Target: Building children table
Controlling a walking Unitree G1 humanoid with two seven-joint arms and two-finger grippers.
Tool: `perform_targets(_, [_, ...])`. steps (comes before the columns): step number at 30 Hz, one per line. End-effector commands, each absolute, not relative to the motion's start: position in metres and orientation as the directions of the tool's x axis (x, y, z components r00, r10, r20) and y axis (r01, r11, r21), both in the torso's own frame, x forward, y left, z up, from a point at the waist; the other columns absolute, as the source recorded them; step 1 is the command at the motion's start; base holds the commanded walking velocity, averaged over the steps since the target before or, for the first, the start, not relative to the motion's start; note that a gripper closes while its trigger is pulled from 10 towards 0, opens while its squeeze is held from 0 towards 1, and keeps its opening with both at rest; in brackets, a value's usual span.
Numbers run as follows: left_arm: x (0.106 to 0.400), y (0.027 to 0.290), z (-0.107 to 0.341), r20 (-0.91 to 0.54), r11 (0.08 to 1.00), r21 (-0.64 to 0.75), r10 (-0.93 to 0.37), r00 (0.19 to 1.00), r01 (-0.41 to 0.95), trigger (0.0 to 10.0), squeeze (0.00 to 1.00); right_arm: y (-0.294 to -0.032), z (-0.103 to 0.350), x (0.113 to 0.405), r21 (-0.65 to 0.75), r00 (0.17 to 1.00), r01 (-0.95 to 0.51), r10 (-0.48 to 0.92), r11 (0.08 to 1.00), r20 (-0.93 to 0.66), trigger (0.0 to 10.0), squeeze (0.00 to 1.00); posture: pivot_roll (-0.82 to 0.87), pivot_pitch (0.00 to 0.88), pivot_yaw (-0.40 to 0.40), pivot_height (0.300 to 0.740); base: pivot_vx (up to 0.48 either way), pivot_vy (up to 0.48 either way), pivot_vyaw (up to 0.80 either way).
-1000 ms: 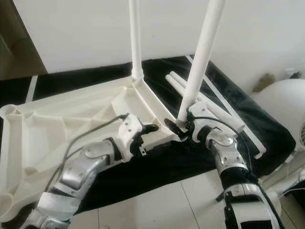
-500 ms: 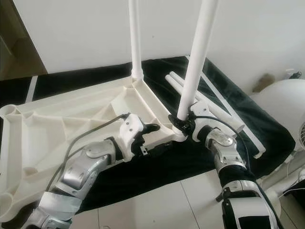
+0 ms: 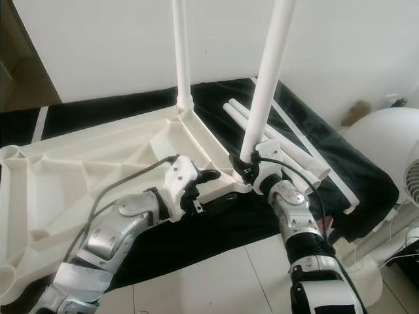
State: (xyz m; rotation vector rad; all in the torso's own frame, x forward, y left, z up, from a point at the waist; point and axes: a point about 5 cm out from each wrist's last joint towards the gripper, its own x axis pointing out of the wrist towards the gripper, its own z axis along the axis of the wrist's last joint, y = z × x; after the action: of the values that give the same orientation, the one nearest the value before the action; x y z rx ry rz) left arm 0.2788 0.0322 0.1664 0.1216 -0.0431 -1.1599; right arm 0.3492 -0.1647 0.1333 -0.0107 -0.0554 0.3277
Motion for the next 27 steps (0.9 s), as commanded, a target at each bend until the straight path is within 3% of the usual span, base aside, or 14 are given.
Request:
perform_targets(1, [0.283,0.036,0.165,-0.041,0.42,0.114,-0.904,0.427,0.9,10.0,0.0,-0.168,0.12,0.345,0.051,0.976,-0.218,0.218,0.975,0.002,10.0,0.0,-0.06,0.025,0.006,0.74,0.0,0.0,0.0])
perform_targets(10, [0.295,0.04,0.166,-0.02,0.486,0.123,-0.87,0.492,0.865,10.0,0.0,-0.14,0.113,0.326,0.126,0.998,0.066,-0.063,0.99,-0.029,10.0,0.0,-0.07,0.035,-0.011,0.74,0.0,0.0,0.0])
perform_targets(14, [0.297,0.043,0.168,-0.008,0.505,0.115,-0.86,0.51,0.855,10.0,0.0,-0.113,0.112,0.311,0.192,0.997,0.073,-0.066,0.979,-0.045,10.0,0.0,-0.08,0.042,-0.002,0.74,0.0,0.0,0.0])
perform_targets(17, [0.299,0.045,0.169,-0.012,0.508,0.124,-0.858,0.513,0.853,10.0,0.0,-0.108,0.114,0.308,0.204,0.998,0.052,-0.045,0.978,-0.036,10.0,0.0,-0.08,0.045,0.002,0.74,0.0,0.0,0.0])
perform_targets(27, [0.306,0.051,0.168,-0.037,0.501,0.181,-0.856,0.515,0.846,10.0,0.0,-0.12,0.127,0.306,0.19,0.995,0.098,-0.099,0.977,-0.004,10.0,0.0,-0.08,0.039,0.004,0.74,0.0,0.0,0.0])
